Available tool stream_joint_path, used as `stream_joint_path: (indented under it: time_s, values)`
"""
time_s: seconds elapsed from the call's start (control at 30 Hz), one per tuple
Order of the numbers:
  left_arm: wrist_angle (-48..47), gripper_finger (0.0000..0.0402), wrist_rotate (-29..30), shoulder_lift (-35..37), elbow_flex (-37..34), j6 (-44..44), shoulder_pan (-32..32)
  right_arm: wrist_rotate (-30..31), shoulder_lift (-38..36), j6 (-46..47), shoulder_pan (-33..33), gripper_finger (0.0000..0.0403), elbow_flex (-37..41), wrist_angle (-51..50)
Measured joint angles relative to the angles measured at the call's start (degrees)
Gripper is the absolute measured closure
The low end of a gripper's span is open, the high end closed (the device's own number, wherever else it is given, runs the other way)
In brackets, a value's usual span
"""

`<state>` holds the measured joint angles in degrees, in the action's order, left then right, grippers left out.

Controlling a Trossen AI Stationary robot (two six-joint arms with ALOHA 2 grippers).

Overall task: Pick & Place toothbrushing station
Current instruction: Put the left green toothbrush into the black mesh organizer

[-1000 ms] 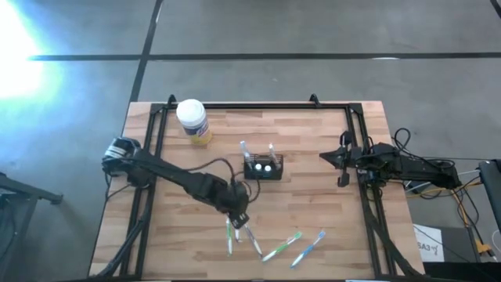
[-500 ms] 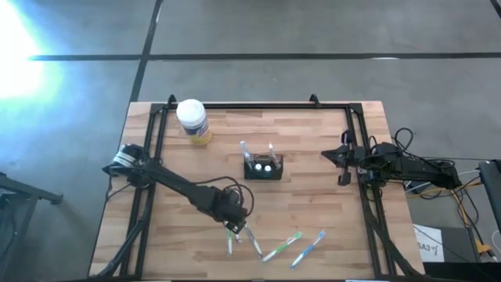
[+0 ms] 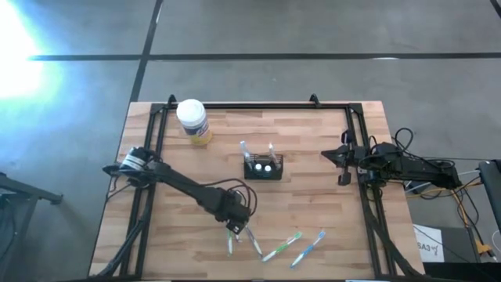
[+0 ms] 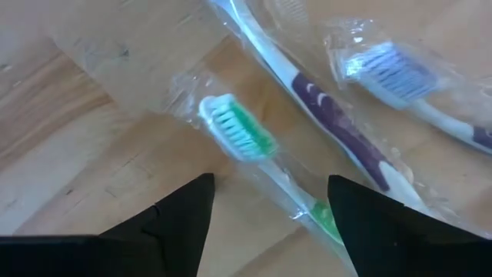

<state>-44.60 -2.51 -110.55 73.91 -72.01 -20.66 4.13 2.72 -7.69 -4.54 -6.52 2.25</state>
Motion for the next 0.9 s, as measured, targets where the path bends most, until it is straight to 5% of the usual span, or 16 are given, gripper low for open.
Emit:
stream_joint_path:
  time_s: [0.2, 0.63, 0.9]
  values:
    - [-0.57, 0.0172, -0.68, -0.42, 0.01, 3.07, 0.27, 0.01, 0.0, 1.52, -0.02, 0.0394, 0.0, -0.36]
    - [0.26, 0.0387, -1.37, 1.43, -0.32, 11.92, 0.8, -0.01, 0.0, 2.8, -0.02, 0.0394, 0.13, -1.45]
    - [-2.01, 0.0396, -2.11, 3.95, -0.31, 16.88, 0.96, -0.01, 0.02, 4.39, -0.02, 0.0394, 0.17, -2.53]
